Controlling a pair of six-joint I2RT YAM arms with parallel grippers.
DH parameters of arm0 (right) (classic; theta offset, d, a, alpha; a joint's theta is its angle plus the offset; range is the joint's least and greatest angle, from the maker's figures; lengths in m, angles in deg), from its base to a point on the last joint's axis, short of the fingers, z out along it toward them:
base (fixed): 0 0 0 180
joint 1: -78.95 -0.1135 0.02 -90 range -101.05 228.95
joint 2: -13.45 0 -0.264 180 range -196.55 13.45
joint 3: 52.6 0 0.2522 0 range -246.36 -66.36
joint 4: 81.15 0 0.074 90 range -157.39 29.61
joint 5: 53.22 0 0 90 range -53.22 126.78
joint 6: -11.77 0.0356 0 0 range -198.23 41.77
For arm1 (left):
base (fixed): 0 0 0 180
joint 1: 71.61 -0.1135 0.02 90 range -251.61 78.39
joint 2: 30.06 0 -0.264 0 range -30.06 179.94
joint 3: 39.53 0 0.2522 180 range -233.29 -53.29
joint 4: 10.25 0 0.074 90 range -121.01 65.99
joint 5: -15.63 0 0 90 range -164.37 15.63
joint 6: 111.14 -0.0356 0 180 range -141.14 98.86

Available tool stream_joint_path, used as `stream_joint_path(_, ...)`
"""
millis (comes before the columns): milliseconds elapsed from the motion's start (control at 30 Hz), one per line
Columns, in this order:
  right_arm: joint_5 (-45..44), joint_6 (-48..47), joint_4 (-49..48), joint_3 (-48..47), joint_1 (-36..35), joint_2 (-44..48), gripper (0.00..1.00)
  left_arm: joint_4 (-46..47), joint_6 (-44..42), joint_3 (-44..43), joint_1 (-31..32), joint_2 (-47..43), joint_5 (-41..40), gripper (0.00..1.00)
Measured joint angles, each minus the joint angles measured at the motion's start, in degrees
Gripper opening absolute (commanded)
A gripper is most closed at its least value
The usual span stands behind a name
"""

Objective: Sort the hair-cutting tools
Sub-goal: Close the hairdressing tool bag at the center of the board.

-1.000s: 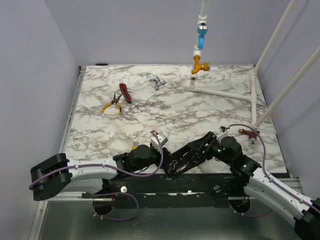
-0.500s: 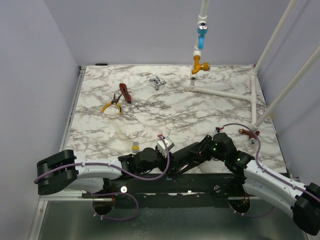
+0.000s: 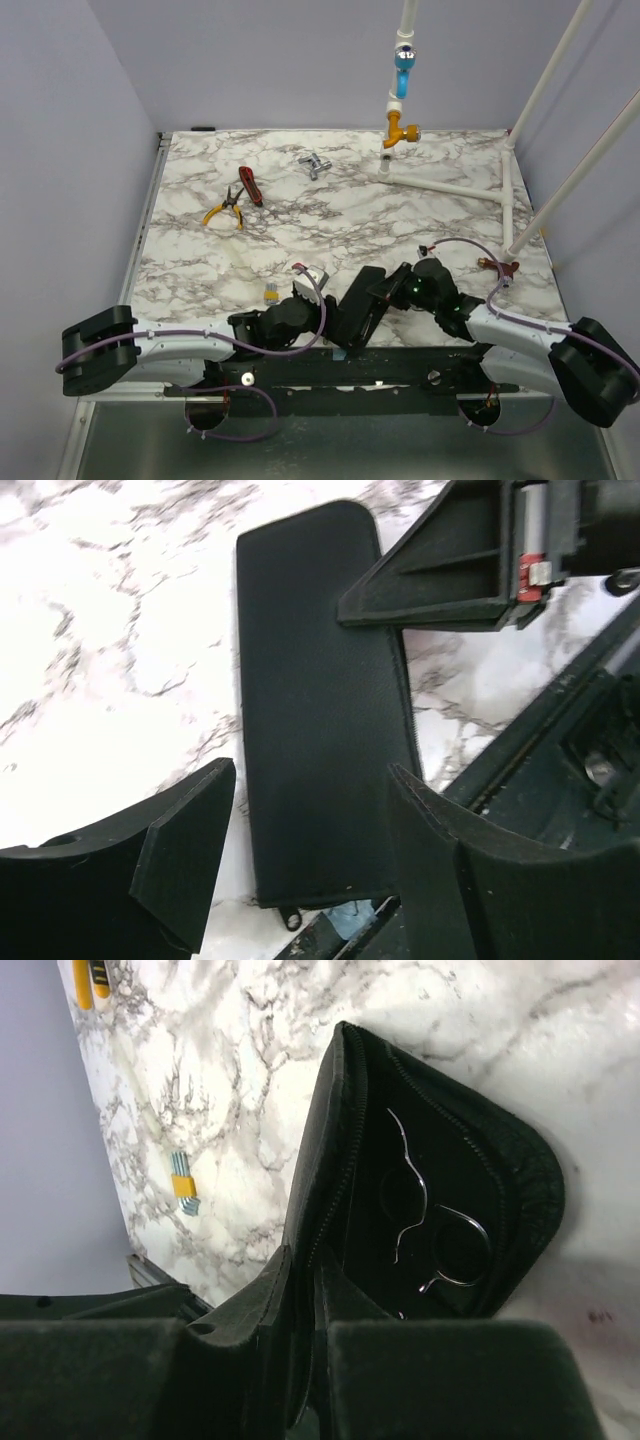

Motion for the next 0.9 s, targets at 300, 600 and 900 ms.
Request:
stream_joint_path(300, 0.1, -1.3, -10.3, -5.2, 0.9, -13.8, 0.07, -4.7, 8.0, 0.5, -2.3, 2.5, -6.1, 0.63)
stream_joint_path(600, 5.7, -3.5, -15.4, -9.2, 4.4, -22.3, 0.38, -1.9, 10.1, 5.6, -7.8, -2.5, -3.5, 0.64)
stream_joint_path(900, 14.8, -8.0, -12.1, -10.0, 4.7, -23.4, 0.46, 0.4, 10.4, 5.9, -8.2, -1.7, -1.2, 0.64)
